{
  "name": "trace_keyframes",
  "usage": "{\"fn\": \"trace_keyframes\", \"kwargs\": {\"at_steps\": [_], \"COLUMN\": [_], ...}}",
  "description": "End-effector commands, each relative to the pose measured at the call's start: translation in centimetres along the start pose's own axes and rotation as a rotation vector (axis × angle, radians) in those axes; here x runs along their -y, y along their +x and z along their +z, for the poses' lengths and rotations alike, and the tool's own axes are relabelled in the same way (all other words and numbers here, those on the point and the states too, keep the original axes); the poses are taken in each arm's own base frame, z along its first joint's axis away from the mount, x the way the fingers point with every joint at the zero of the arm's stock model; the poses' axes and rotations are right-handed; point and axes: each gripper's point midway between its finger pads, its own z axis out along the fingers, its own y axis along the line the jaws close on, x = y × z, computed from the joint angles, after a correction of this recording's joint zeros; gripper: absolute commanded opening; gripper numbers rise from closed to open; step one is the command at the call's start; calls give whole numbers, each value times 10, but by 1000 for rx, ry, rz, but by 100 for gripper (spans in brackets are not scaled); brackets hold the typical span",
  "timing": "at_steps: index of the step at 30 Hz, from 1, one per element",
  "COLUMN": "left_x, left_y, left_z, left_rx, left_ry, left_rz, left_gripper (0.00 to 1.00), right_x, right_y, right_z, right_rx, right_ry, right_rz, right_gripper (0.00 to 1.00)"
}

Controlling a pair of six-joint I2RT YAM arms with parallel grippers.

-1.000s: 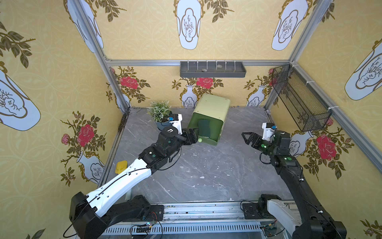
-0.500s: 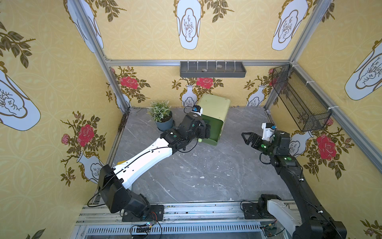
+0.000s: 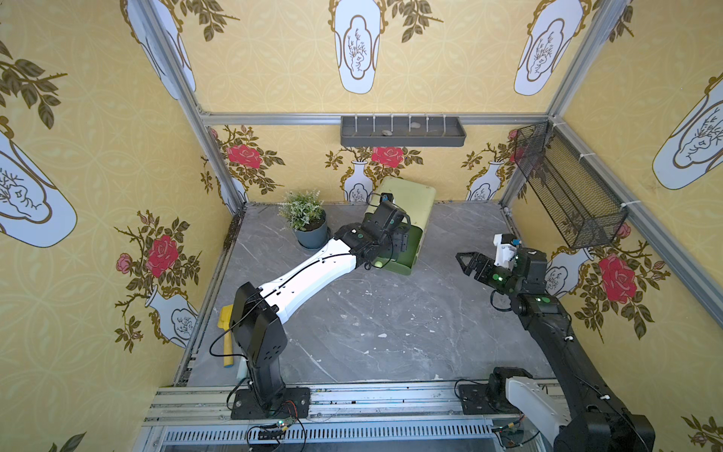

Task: Take the sponge out of the drawer
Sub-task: Pick up the sponge from the drawer.

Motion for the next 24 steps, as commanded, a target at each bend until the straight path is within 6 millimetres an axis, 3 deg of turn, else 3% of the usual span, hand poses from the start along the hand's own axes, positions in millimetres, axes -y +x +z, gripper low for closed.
{"fn": "trace_keyframes", "kwargs": {"at_steps": [1,24], "left_x": [-8,-19], "left_y": [6,23], "left_z": [9,46], "left_rx": [-28,-85], "left_ry": [-63,-133], "left_rz": [-3,-44], "left_gripper": [81,82], "right_x": [1,5], "right_y": [0,6], "right_z": [2,5], "right_rx": [1,-21], "right_ry": [2,7], "right_rz": [-19,-8], "right_gripper": [97,98]}}
